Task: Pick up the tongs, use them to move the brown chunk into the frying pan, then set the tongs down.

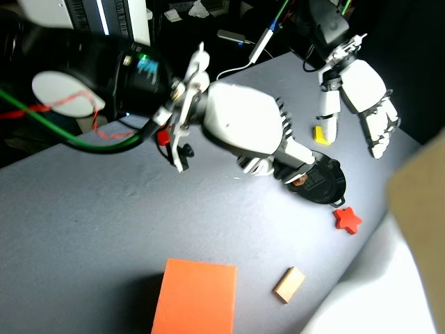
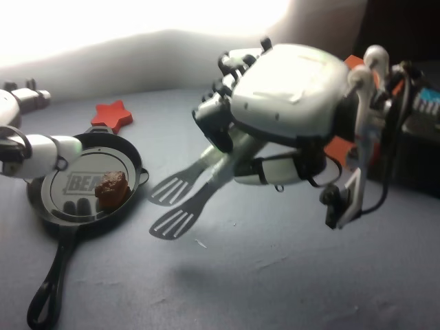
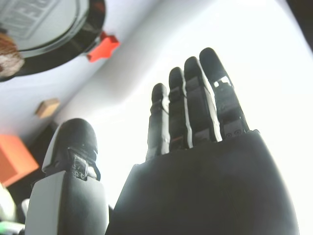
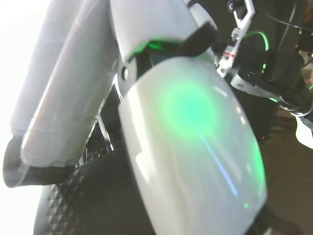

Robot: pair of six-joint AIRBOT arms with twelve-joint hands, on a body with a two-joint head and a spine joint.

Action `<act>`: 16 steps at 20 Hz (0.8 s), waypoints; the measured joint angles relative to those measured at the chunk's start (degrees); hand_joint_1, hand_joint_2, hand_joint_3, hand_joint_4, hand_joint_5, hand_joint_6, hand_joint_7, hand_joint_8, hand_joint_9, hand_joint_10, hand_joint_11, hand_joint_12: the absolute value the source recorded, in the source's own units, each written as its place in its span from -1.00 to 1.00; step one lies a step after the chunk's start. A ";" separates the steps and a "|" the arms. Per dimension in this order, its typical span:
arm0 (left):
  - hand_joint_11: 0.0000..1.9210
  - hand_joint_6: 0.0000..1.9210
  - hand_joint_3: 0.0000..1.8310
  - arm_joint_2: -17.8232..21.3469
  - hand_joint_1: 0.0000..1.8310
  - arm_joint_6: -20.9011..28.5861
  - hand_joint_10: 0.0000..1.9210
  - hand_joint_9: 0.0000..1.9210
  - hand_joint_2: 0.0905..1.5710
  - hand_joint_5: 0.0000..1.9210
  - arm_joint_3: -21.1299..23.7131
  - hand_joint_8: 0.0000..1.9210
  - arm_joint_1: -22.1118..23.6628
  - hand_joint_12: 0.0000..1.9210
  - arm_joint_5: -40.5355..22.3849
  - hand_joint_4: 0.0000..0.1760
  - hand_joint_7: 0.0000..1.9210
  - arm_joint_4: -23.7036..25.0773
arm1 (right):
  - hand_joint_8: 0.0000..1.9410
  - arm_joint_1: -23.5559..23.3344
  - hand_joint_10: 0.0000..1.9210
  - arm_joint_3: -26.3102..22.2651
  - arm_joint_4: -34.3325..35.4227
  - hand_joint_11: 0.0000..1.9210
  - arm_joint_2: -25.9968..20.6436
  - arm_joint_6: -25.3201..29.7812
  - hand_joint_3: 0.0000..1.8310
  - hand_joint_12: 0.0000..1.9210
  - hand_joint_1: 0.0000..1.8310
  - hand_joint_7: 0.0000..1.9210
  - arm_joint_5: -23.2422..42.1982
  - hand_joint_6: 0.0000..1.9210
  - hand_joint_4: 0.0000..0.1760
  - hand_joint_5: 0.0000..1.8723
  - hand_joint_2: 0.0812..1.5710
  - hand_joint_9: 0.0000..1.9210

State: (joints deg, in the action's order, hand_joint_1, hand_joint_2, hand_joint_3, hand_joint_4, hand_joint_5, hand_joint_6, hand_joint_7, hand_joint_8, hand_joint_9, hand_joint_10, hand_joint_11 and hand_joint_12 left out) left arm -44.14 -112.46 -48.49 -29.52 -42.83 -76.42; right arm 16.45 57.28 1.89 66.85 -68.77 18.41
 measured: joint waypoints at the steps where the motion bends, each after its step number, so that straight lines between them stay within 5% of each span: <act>1: -1.00 -1.00 -1.00 -0.07 -0.80 0.02 -1.00 -0.71 0.60 -0.80 0.22 -1.00 0.00 0.02 0.07 -0.50 -0.73 -0.04 | -0.50 0.81 -0.09 0.00 0.07 -0.75 0.00 0.00 -1.00 0.71 0.17 -0.11 1.20 0.46 -1.00 -0.26 0.59 -0.33; 8: -1.00 -0.99 -1.00 -0.70 -0.78 -0.17 -0.99 -0.69 0.59 -0.77 0.81 -0.99 0.17 0.06 -0.07 -0.56 -0.71 0.13 | -0.46 8.57 -0.04 0.00 1.97 -0.80 -0.52 0.63 -1.00 0.74 0.16 -0.15 9.25 0.48 -1.00 -0.27 0.60 -0.38; 9: -1.00 -0.99 -1.00 -0.70 -0.77 -0.17 -0.99 -0.69 0.59 -0.77 0.81 -1.00 0.17 0.07 -0.04 -0.57 -0.71 0.09 | -0.47 9.79 -0.05 0.00 1.95 -0.84 -0.68 0.63 -1.00 0.73 0.15 -0.17 10.45 0.03 -1.00 -0.42 0.53 -0.41; 11: -1.00 -1.00 -1.00 -0.70 -0.79 -0.20 -1.00 -0.69 0.59 -0.77 0.74 -1.00 0.07 0.08 -0.13 -0.57 -0.71 0.15 | -0.51 11.47 -0.07 0.00 1.92 -0.89 -1.18 0.55 -1.00 0.73 0.13 -0.21 11.87 -0.31 -1.00 -0.41 0.47 -0.45; 16: -1.00 -1.00 -1.00 -0.70 -0.78 -0.20 -1.00 -0.70 0.60 -0.79 0.74 -1.00 0.00 0.08 -0.02 -0.58 -0.72 0.11 | -0.51 14.21 -0.04 0.37 0.76 -0.99 -1.62 -0.24 -1.00 0.80 -0.11 -0.29 12.76 -0.28 -1.00 -0.59 0.44 -0.55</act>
State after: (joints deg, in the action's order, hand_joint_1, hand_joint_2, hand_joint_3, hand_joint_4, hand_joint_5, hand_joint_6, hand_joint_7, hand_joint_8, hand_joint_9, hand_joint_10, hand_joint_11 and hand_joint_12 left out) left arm -44.84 -112.66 -47.75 -29.52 -42.85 -76.31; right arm 30.65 57.65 2.66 65.23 -69.01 31.18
